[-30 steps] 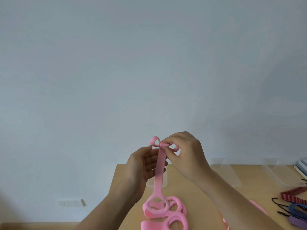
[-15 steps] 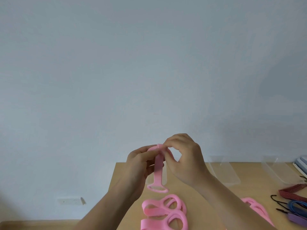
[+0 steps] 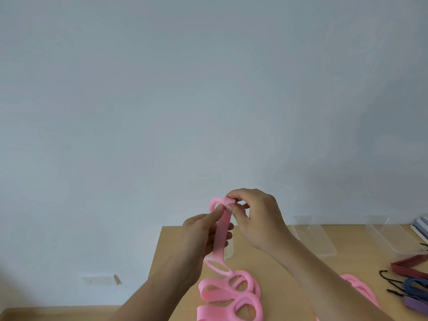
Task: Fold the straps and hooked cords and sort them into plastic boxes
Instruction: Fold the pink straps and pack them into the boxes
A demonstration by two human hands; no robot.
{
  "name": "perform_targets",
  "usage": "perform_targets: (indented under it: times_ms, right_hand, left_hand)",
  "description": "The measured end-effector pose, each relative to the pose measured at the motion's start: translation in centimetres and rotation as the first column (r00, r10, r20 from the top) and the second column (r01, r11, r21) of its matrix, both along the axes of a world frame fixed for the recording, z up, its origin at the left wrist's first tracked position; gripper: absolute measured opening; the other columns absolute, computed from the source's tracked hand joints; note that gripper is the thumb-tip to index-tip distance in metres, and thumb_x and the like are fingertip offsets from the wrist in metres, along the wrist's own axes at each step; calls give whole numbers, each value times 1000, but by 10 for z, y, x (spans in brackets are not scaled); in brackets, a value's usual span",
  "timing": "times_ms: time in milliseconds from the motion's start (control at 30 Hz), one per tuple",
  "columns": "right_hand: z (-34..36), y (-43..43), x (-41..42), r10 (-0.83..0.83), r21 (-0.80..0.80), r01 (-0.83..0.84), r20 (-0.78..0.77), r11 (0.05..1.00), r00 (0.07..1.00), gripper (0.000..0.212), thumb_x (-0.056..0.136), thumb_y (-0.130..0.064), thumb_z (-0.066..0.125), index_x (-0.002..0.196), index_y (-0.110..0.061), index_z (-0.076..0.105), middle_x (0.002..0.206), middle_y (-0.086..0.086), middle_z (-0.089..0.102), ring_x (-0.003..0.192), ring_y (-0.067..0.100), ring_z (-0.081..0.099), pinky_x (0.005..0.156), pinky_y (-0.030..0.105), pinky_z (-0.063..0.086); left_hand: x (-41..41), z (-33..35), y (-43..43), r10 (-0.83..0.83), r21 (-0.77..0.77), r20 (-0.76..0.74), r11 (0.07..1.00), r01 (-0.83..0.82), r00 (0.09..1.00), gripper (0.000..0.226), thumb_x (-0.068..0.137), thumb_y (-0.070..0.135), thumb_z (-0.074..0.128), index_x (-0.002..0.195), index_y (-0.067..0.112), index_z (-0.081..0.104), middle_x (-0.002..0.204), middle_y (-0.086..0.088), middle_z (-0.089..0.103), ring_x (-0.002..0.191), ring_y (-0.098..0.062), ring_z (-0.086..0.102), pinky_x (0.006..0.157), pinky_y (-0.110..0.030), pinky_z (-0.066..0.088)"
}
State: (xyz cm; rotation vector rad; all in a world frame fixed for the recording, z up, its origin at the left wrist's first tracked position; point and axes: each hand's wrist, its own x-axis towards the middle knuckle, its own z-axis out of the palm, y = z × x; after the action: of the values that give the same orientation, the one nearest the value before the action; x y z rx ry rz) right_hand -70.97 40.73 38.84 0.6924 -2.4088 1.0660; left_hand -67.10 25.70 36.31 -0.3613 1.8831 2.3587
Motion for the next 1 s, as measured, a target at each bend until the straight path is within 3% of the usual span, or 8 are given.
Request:
perform_targets:
  times_ms: [100, 233, 367, 533, 633, 733, 833, 1000]
  right_hand:
    - [-3, 2, 1, -27, 1, 27, -95, 1000, 995, 6, 91, -16, 69, 91, -21, 73, 85, -16, 71, 81, 11, 61, 73, 29, 52]
    - [-9, 3, 2, -4, -32, -2, -175, 999, 984, 5, 83, -12, 78, 88, -16, 76, 84, -10, 73, 80, 11, 62, 69, 13, 49]
    - [-13, 2, 2, -4, -32, -4, -235, 999, 972, 20, 74, 1, 83, 90, -10, 78, 88, -5, 75, 86, 15, 66, 76, 25, 55]
    - [-9, 5, 6, -12, -15, 8, -297, 1000, 955, 17, 76, 3, 81, 85, -11, 78, 94, -8, 75, 94, 18, 64, 82, 26, 52]
    - [-3, 8, 6, -27, -66, 11, -256, 998, 966, 4, 86, -10, 75, 89, -13, 75, 88, -9, 72, 91, 13, 61, 81, 23, 49]
    - [3, 11, 2, -6, 10, 6, -63, 1000, 998, 17, 94, -20, 65, 108, -15, 73, 99, -8, 70, 100, 10, 56, 83, 9, 40]
    - [4, 13, 2, 98, 24, -100, 73, 995, 993, 10, 95, -15, 63, 96, -18, 73, 90, -14, 69, 95, 3, 54, 77, 3, 38]
    - [3, 16, 5, 58, 2, -58, 57, 998, 997, 11, 89, -8, 68, 89, -18, 73, 83, -17, 69, 86, 5, 58, 72, 4, 40]
  left_hand:
    - [0, 1, 2, -15, -27, 31, 1000, 16, 999, 39, 91, 47, 72, 95, 9, 82, 93, -15, 80, 79, -28, 77, 79, -41, 63]
    - [-2, 3, 2, -25, -31, -8, 999, 25, 1000, 40, 93, 48, 68, 94, 11, 83, 97, -15, 80, 86, -31, 77, 88, -43, 62]
    - [-4, 6, 2, -6, -1, -47, 1000, 6, 999, 41, 91, 45, 71, 98, 7, 82, 102, -24, 77, 99, -38, 75, 87, -41, 62]
    - [-8, 7, -2, -26, -4, -89, 1000, 26, 996, 32, 93, 36, 71, 98, 5, 81, 103, -26, 76, 101, -39, 73, 89, -42, 59]
    - [-10, 7, -3, -69, -24, -120, 997, 67, 990, 26, 99, 31, 65, 101, 11, 82, 104, -16, 79, 96, -29, 74, 88, -39, 60]
    - [-10, 6, -1, -108, -85, -152, 992, 96, 983, 23, 102, 26, 61, 101, 15, 82, 105, -14, 78, 98, -29, 74, 94, -45, 58]
    - [-8, 4, 0, -139, -121, -176, 986, 119, 974, 22, 102, 20, 60, 102, 19, 82, 108, -14, 78, 100, -26, 73, 95, -45, 57]
    - [-4, 3, 0, -164, -110, -129, 983, 150, 978, 22, 102, 26, 61, 104, 15, 81, 107, -10, 79, 99, -31, 75, 89, -41, 61]
